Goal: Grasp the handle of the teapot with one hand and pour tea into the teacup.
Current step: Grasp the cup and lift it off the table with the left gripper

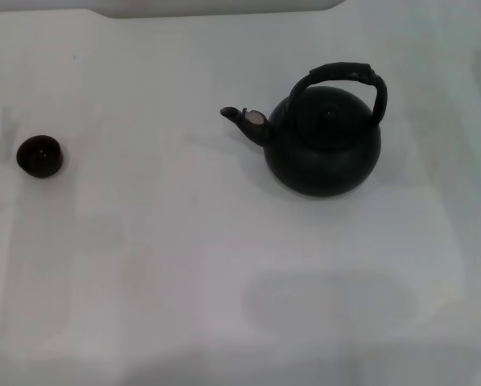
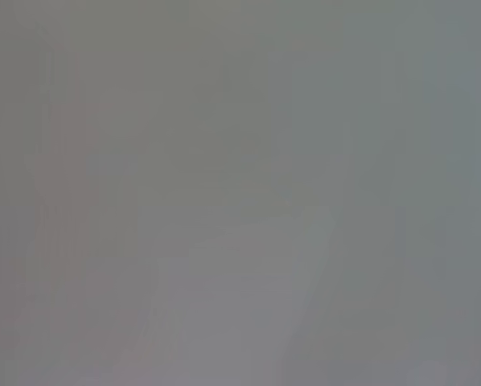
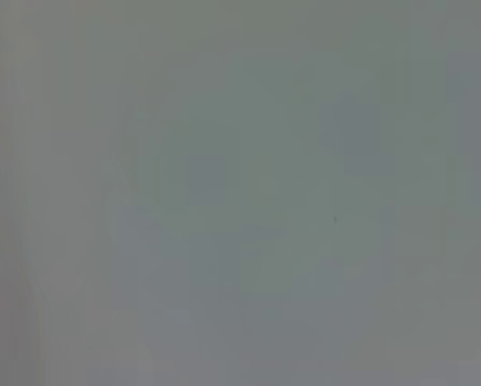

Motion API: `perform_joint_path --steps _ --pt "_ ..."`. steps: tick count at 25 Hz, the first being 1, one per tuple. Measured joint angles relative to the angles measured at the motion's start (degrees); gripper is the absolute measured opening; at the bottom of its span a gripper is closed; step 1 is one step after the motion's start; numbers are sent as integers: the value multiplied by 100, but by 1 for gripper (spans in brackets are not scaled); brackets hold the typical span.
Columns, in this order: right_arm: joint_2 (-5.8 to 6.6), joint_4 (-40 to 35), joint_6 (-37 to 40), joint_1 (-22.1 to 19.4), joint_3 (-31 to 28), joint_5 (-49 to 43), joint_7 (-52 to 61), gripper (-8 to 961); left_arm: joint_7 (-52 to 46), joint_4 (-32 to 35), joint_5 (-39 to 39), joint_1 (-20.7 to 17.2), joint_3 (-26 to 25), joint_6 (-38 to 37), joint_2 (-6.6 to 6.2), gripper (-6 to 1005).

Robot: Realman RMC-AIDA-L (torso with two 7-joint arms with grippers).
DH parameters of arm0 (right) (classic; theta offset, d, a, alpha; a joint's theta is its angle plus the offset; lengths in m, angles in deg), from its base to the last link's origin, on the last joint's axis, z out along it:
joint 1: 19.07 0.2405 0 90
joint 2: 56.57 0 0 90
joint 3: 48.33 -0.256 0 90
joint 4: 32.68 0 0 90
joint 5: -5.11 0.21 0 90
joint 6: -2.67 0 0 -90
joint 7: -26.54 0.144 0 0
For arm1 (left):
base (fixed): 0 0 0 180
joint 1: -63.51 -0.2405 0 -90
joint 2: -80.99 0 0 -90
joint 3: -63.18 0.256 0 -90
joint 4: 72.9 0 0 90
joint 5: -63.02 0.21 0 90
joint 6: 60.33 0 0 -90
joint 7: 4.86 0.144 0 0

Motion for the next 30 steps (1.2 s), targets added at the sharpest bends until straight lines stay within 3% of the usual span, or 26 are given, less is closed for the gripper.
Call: perform_joint_path --steps 11,30 --pt "0 55 0 -4 -8 0 0 661 -6 0 87 6 13 -28 -3 861" --pt "27 55 -56 35 -18 143 -9 660 36 0 1263 -311 18 -261 0 861"
